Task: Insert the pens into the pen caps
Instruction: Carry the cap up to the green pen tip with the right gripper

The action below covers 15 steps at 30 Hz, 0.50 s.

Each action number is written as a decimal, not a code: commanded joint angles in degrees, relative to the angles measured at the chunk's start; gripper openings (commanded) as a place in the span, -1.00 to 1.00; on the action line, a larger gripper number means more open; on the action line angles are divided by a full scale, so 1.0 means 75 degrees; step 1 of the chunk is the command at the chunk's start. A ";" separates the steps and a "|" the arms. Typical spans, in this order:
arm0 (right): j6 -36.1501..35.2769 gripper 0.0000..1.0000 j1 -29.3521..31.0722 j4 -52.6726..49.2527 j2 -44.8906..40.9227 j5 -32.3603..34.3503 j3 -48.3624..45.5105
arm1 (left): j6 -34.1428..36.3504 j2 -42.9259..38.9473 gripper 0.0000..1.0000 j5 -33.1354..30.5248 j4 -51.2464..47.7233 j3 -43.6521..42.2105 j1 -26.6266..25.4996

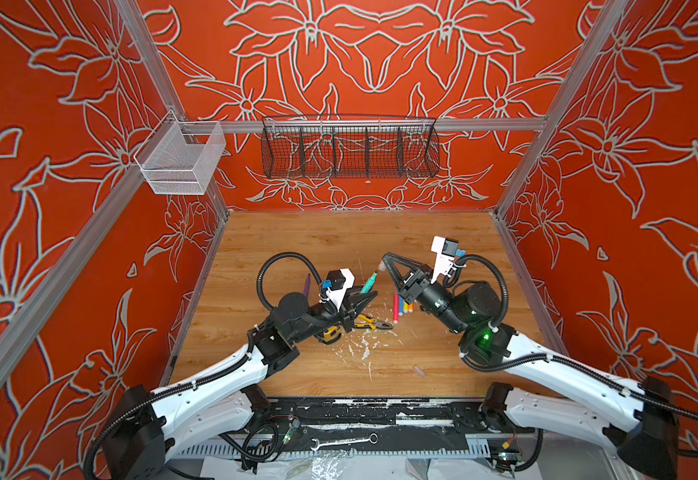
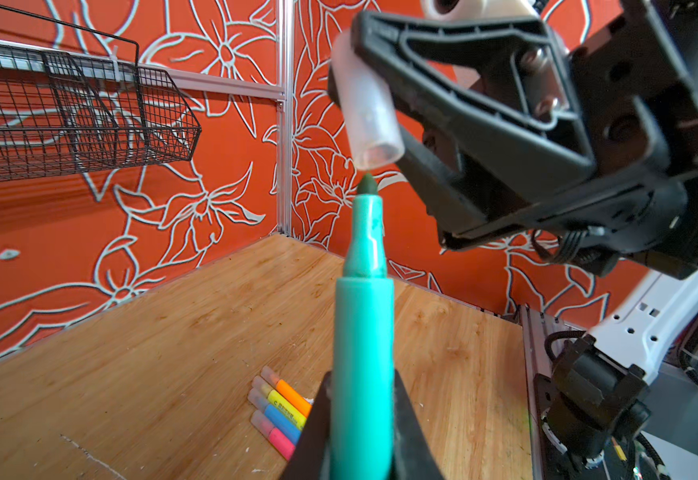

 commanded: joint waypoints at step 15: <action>-0.0008 -0.94 0.0278 0.0279 0.0317 -0.0183 0.0126 | 0.0082 -0.0267 -1.00 -0.0355 0.0244 -0.0082 -0.0058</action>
